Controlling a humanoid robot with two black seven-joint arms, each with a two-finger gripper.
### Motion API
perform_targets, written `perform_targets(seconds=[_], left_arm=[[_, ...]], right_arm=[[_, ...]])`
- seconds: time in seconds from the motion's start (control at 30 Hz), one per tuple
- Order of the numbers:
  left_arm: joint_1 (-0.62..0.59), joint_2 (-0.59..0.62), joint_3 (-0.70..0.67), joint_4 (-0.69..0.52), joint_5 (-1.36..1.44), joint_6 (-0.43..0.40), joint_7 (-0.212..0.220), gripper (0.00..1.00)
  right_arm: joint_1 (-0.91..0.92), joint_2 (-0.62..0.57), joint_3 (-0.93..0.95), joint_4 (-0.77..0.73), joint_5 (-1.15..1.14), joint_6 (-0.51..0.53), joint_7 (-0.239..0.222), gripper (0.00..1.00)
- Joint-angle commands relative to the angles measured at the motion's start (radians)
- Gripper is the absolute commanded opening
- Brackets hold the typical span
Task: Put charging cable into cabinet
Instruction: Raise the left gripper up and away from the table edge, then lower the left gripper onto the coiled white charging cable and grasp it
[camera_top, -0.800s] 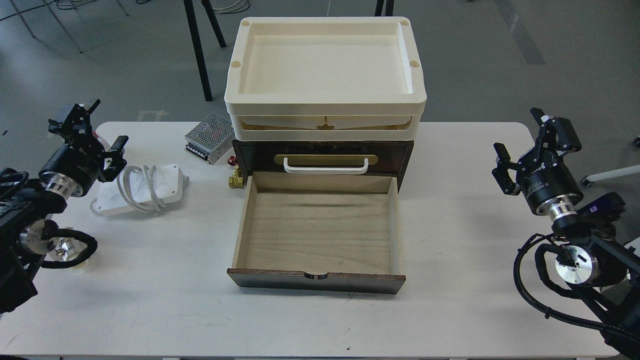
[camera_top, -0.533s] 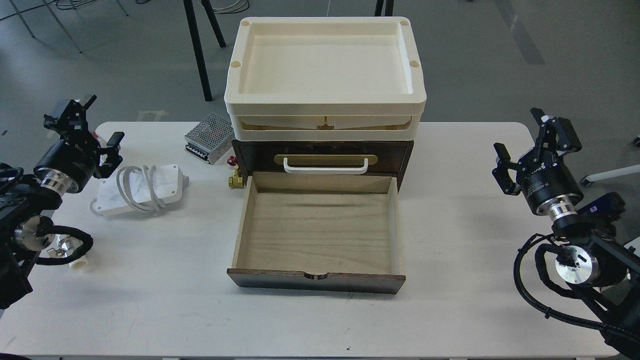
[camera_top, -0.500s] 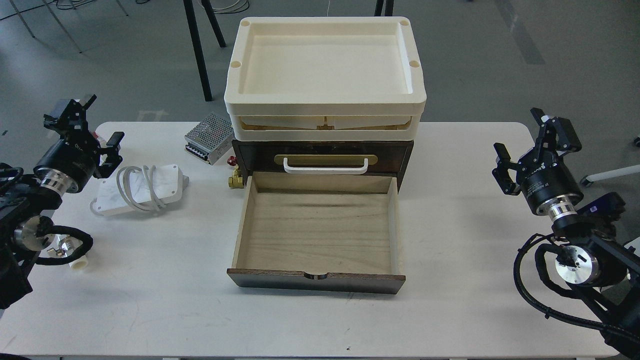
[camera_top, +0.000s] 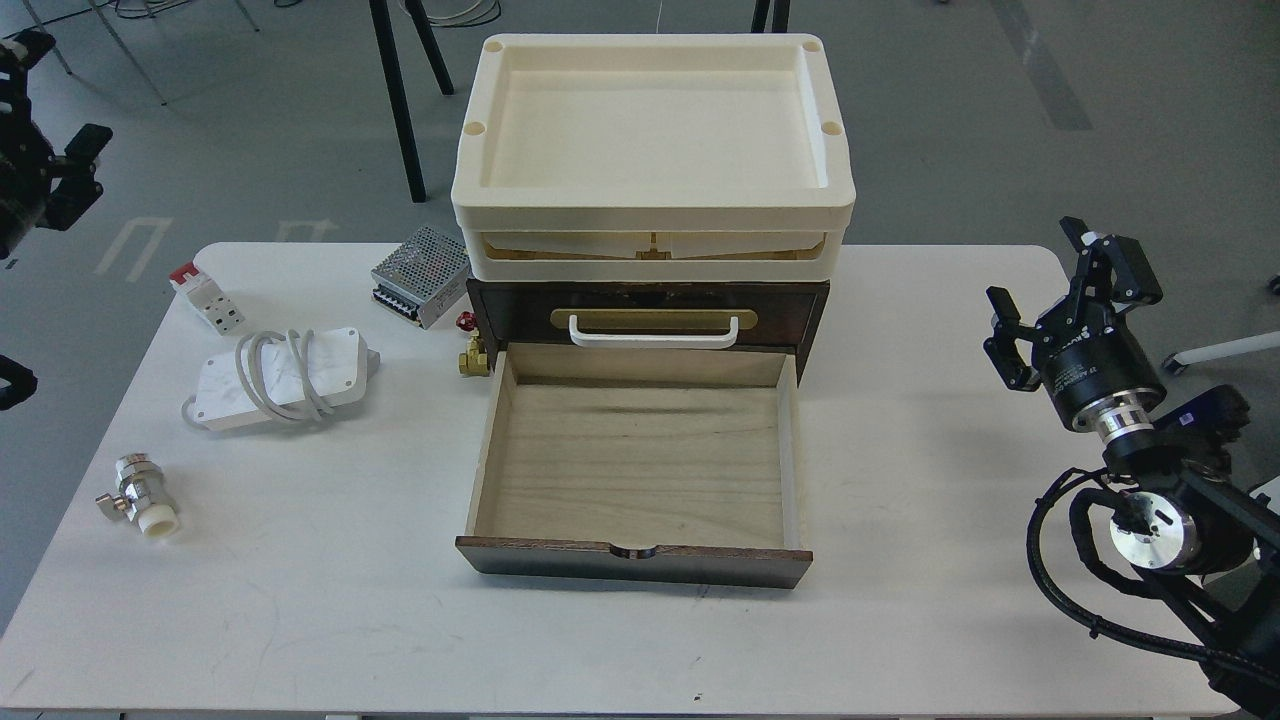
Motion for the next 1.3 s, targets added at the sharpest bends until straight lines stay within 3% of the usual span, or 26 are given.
perform_targets(seconds=[0.0, 0.23, 0.43, 0.57, 0.9, 1.27], left_arm=[[-0.078, 0.05, -0.001, -0.079, 0.121, 0.0, 0.0, 1.0], [-0.214, 0.098, -0.001, -0.257, 0.567, 0.0, 0.0, 1.0], [-0.218, 0.118, 0.002, -0.426, 1.071, 0.0, 0.0, 1.0], [-0.199, 0.124, 0.025, -0.467, 1.293, 0.0, 0.0, 0.99], [-0.191, 0.15, 0.298, -0.398, 1.321, 0.0, 0.0, 0.99], [-0.041, 0.104, 0.326, -0.266, 1.068, 0.0, 0.0, 1.0]], right_arm=[[-0.001, 0.0, 0.001, 0.001, 0.0, 0.0, 0.0, 0.99], [0.001, 0.0, 0.001, -0.001, 0.0, 0.0, 0.0, 0.99], [-0.001, 0.0, 0.001, -0.001, 0.0, 0.0, 0.0, 0.99], [0.001, 0.0, 0.0, -0.001, 0.0, 0.0, 0.0, 0.99], [0.001, 0.0, 0.001, -0.001, 0.0, 0.0, 0.0, 0.99], [-0.001, 0.0, 0.0, -0.001, 0.0, 0.0, 0.0, 0.99]])
